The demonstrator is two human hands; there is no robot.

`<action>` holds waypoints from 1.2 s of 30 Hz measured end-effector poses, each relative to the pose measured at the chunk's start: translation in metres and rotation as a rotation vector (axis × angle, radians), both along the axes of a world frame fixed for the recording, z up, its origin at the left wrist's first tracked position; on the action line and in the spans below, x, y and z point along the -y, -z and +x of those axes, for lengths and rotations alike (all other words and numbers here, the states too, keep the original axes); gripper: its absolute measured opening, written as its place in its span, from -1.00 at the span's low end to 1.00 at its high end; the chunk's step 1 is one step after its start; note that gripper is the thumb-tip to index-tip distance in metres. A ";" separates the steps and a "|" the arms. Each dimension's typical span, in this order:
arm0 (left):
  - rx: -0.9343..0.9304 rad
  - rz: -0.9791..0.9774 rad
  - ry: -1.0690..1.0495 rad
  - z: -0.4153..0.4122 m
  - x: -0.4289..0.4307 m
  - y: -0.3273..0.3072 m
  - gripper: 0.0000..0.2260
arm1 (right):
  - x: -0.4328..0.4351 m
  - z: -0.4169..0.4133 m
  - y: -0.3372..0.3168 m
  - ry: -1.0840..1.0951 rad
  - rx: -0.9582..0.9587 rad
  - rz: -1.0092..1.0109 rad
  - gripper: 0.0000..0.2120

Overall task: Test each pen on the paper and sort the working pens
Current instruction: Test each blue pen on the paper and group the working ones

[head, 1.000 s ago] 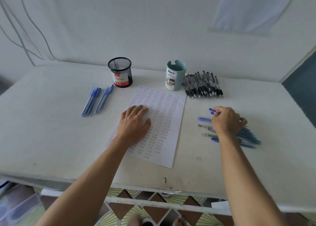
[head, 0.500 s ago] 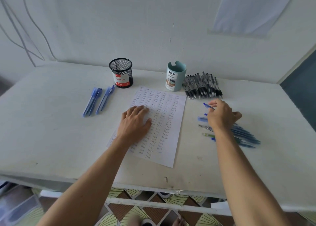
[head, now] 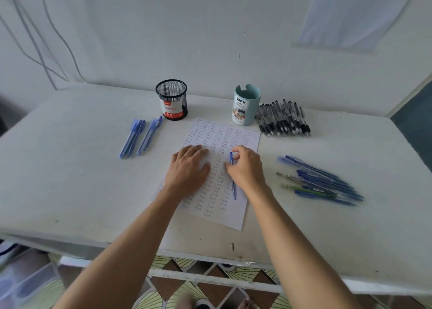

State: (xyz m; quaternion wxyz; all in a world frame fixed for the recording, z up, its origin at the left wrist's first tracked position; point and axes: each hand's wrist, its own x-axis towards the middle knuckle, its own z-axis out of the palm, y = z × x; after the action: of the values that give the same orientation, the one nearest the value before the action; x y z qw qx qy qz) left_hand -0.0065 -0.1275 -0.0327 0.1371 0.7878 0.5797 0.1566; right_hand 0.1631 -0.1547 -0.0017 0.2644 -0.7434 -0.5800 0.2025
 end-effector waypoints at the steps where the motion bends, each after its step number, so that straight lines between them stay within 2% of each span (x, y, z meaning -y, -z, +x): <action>1: 0.001 0.002 -0.003 0.000 0.000 0.000 -0.59 | -0.001 -0.001 0.001 0.008 -0.008 0.006 -0.56; 3: 0.005 0.008 -0.005 -0.001 0.000 0.000 -0.59 | -0.002 -0.001 0.002 0.008 -0.029 0.009 -0.54; 6: 0.012 0.001 0.007 -0.002 0.000 -0.001 -0.58 | 0.000 0.004 0.001 0.020 -0.032 0.045 -0.68; 8: 0.004 0.001 0.016 -0.002 0.001 -0.002 -0.57 | 0.004 0.012 0.004 -0.010 0.048 0.105 -0.76; 10: -0.017 0.043 0.031 0.000 0.003 -0.003 -0.58 | 0.007 0.021 0.010 -0.096 0.181 0.137 -0.72; 13: -0.057 0.124 0.054 0.001 0.010 -0.005 -0.66 | 0.013 0.032 0.021 -0.248 0.305 0.043 -0.58; 16: -0.087 0.129 0.106 -0.002 0.011 -0.006 -0.69 | 0.018 0.034 0.028 -0.292 0.358 0.015 -0.53; 21: -0.094 0.011 0.100 0.009 0.012 -0.014 -0.63 | 0.018 0.036 0.030 -0.283 0.360 0.018 -0.54; 25: -0.197 0.019 0.125 0.019 0.023 -0.018 -0.58 | 0.014 0.041 0.032 -0.274 0.305 0.018 -0.53; 28: -0.190 -0.055 0.130 0.022 0.027 -0.024 -0.69 | 0.011 0.042 0.032 -0.247 0.219 0.024 -0.56; 32: -0.078 -0.099 0.040 0.024 0.027 -0.037 -0.77 | 0.007 0.042 0.027 -0.186 0.045 0.034 -0.60; 36: 0.187 -0.251 -0.012 0.021 0.025 -0.054 -0.80 | 0.012 0.041 0.018 -0.156 -0.098 0.080 -0.61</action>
State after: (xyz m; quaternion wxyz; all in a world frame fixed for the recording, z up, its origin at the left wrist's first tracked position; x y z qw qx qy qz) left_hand 0.0144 -0.1523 0.0211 0.2872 0.7427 0.5843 0.1565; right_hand 0.2041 -0.1662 -0.0197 0.3054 -0.6741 -0.6301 0.2350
